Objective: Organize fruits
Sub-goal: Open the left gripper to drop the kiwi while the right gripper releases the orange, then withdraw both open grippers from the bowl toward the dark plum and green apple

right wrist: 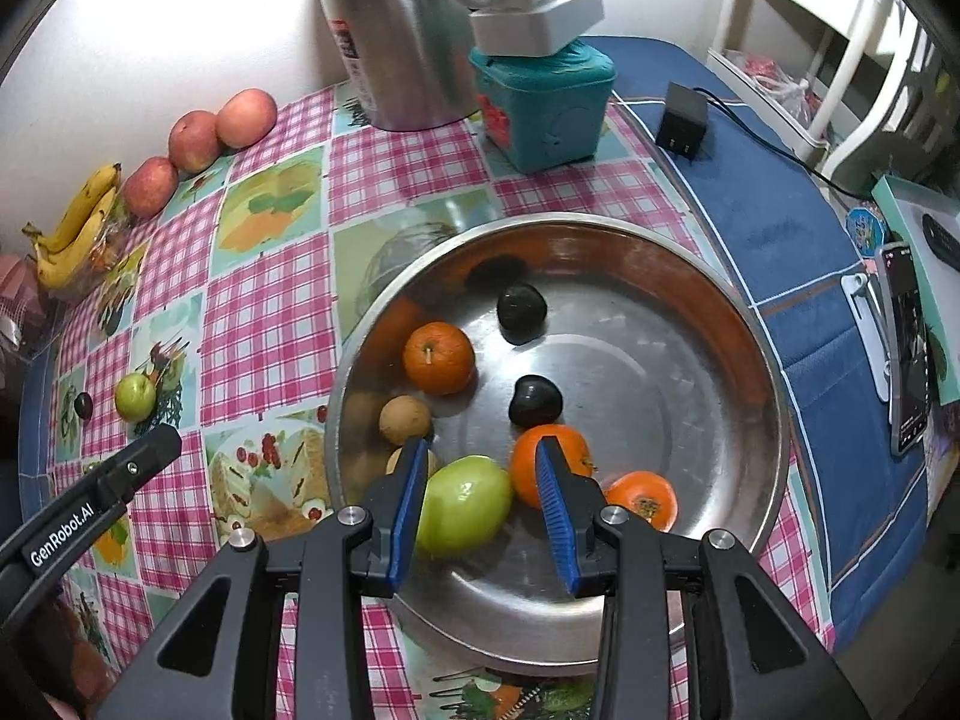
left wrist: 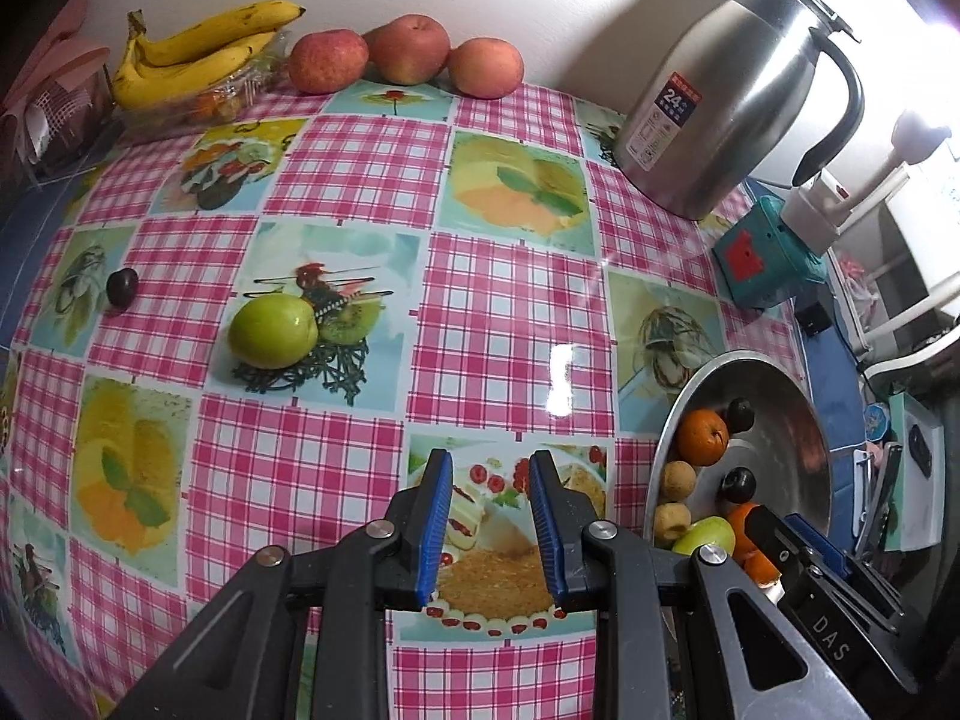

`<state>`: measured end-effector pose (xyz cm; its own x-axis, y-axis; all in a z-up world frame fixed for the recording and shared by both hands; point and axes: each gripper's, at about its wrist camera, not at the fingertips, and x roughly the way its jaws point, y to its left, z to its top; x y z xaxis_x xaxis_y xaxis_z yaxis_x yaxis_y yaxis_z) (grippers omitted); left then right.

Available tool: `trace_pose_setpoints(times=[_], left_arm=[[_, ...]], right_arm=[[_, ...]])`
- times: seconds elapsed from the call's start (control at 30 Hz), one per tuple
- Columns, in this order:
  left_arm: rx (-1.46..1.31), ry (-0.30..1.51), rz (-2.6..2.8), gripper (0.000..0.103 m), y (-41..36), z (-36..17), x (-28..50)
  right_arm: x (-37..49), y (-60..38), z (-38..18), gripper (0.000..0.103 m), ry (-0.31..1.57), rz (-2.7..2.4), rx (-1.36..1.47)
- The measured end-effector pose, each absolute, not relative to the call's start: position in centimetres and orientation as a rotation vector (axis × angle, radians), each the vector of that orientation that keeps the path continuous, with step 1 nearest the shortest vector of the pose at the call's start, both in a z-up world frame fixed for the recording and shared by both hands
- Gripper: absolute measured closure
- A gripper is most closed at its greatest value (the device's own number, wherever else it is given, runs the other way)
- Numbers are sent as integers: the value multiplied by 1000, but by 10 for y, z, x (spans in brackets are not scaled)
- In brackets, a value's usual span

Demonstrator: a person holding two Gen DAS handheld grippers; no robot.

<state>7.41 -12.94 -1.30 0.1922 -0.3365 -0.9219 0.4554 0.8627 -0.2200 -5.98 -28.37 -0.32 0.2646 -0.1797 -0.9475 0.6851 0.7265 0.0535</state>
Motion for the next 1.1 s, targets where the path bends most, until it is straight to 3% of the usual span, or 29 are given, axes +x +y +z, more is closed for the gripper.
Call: trace_pose_setpoints(times=[0.27, 0.33, 0.4, 0.67, 0.77, 0.83, 1.0, 1.1], left_arm=[[123, 1271, -533, 74, -124, -18, 77], [129, 1285, -524, 66, -123, -22, 78], [135, 1294, -512, 47, -122, -26, 78], [165, 1330, -480, 32, -124, -43, 77], [168, 1331, -468, 27, -123, -45, 79], [172, 1326, -460, 23, -122, -45, 79], [196, 1288, -438, 0, -120, -42, 79], [210, 1249, -422, 0, -119, -39, 80]], right_arm=[[-58, -282, -6, 65, 1175, -622, 506], [-58, -282, -8, 62, 1177, -627, 503], [-57, -282, -10, 51, 1179, -626, 497], [-53, -282, -15, 39, 1177, -626, 471], [-53, -282, -15, 25, 1167, -632, 457], [-52, -281, -15, 23, 1162, -636, 447], [-52, -281, -17, 19, 1153, -640, 434], [-52, -281, -16, 18, 1139, -647, 424]])
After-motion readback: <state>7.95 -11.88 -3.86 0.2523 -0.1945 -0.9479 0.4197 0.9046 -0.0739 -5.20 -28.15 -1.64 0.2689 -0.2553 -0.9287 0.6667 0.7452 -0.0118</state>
